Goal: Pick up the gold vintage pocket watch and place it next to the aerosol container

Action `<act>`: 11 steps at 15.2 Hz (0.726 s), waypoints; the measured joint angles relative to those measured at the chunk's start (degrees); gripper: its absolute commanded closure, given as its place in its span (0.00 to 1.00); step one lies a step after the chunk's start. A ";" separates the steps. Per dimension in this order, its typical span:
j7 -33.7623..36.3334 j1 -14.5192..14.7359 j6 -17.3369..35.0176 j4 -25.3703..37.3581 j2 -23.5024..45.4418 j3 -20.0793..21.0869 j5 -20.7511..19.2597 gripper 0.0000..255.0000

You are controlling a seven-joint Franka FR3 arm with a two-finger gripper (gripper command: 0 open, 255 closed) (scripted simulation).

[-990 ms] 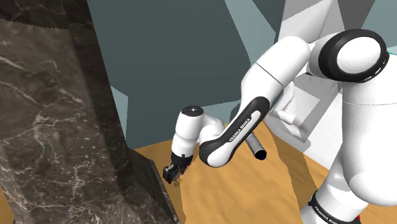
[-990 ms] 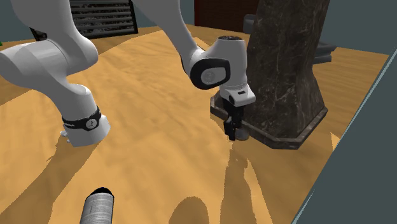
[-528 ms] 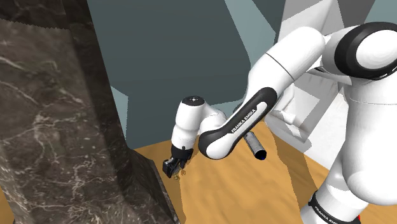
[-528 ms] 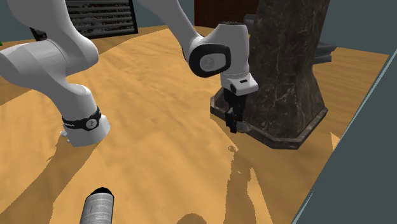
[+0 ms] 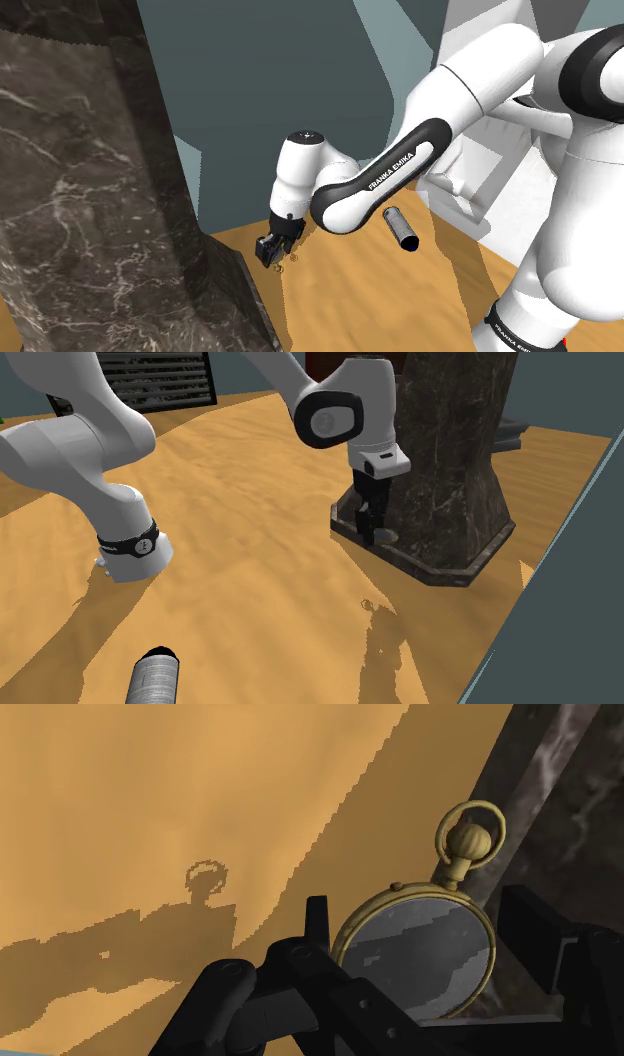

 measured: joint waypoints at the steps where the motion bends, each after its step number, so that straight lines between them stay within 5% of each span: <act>1: -0.47 -0.19 -0.69 0.07 -0.72 0.29 0.69 1.00; 6: -2.39 -0.82 -3.99 1.23 -3.23 1.17 3.29 1.00; 11: -11.13 -4.50 -2.79 -5.76 -10.13 0.51 9.84 1.00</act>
